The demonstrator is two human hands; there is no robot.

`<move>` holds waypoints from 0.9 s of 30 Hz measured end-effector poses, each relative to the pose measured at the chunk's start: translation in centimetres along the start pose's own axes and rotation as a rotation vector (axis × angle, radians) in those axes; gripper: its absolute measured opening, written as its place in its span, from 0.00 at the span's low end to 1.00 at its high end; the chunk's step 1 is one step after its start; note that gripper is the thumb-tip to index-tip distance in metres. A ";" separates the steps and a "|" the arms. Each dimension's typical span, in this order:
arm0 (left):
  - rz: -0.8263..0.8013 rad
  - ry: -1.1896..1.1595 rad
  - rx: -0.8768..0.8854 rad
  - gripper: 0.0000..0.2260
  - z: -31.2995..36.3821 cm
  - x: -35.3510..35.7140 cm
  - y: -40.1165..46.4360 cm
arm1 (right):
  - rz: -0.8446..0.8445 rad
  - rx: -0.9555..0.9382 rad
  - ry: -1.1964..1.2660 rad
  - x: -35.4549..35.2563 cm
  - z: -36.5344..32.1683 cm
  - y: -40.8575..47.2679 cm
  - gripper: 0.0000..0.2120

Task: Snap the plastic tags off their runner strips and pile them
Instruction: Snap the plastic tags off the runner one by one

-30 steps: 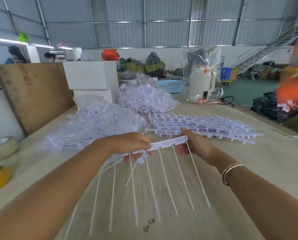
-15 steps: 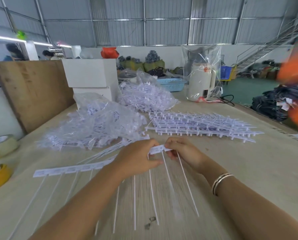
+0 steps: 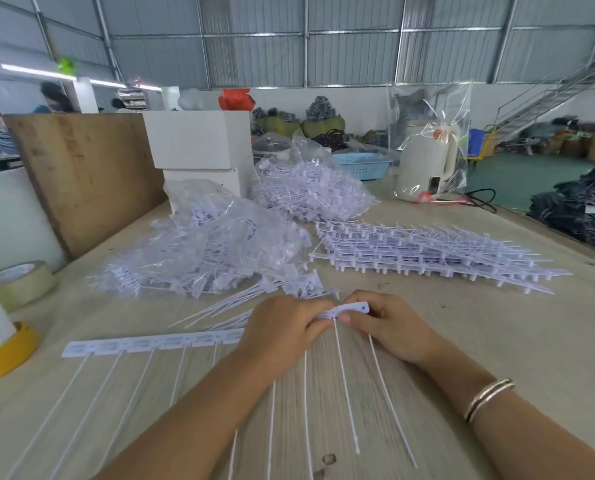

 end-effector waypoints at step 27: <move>0.003 -0.666 -0.261 0.12 -1.2 0.1 -0.4 | 0.086 0.118 -0.269 0.3 1.2 0.3 0.11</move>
Point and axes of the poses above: each hand's wrist, its own y-axis towards the middle knuckle, its own x-axis out of the palm, z = x × y, the point moved 6 cm from there along y, towards the middle knuckle, and after that the axes turned 4 degrees about -x, right-handed, at the moved point
